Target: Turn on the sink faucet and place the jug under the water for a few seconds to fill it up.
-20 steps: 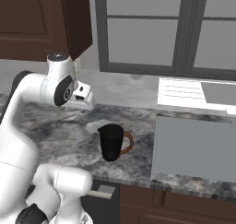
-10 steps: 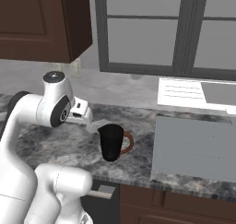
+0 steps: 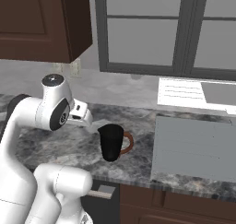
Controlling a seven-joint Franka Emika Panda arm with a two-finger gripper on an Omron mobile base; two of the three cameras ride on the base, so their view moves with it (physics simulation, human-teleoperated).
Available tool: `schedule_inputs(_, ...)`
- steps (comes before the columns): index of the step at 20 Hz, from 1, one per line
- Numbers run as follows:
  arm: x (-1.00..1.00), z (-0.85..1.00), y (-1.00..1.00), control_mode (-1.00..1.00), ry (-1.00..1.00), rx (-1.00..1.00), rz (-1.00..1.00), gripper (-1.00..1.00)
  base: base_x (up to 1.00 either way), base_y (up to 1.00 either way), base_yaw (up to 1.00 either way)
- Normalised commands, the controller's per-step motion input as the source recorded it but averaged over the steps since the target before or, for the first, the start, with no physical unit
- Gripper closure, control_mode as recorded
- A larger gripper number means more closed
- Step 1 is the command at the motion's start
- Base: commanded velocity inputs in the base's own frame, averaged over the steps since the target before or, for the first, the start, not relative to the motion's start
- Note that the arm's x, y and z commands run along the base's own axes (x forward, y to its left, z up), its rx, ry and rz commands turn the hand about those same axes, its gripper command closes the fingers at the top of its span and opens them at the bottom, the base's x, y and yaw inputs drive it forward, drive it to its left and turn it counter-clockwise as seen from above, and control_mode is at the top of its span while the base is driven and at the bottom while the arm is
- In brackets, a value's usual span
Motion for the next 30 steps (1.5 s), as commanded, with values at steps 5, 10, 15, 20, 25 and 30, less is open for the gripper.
schedule_inputs(5,-0.35,0.0,0.0,-1.0,0.0,0.0,0.0,-1.0,0.0,0.0,0.0)
schedule_inputs(10,-0.46,0.0,0.0,-1.0,-0.01,0.0,0.0,-1.0,0.0,0.0,0.0)
schedule_inputs(15,-0.12,0.02,0.0,-1.0,0.0,0.0,0.0,-1.0,0.0,0.0,0.0)
schedule_inputs(20,0.0,0.09,0.0,-1.0,0.0,0.0,0.0,-1.0,0.0,0.0,0.0)
schedule_inputs(25,0.0,0.01,0.0,-1.0,0.0,0.0,0.0,-1.0,0.0,0.0,0.0)
schedule_inputs(30,0.0,0.0,0.0,-1.0,0.0,0.0,0.0,-1.0,0.0,0.0,0.0)
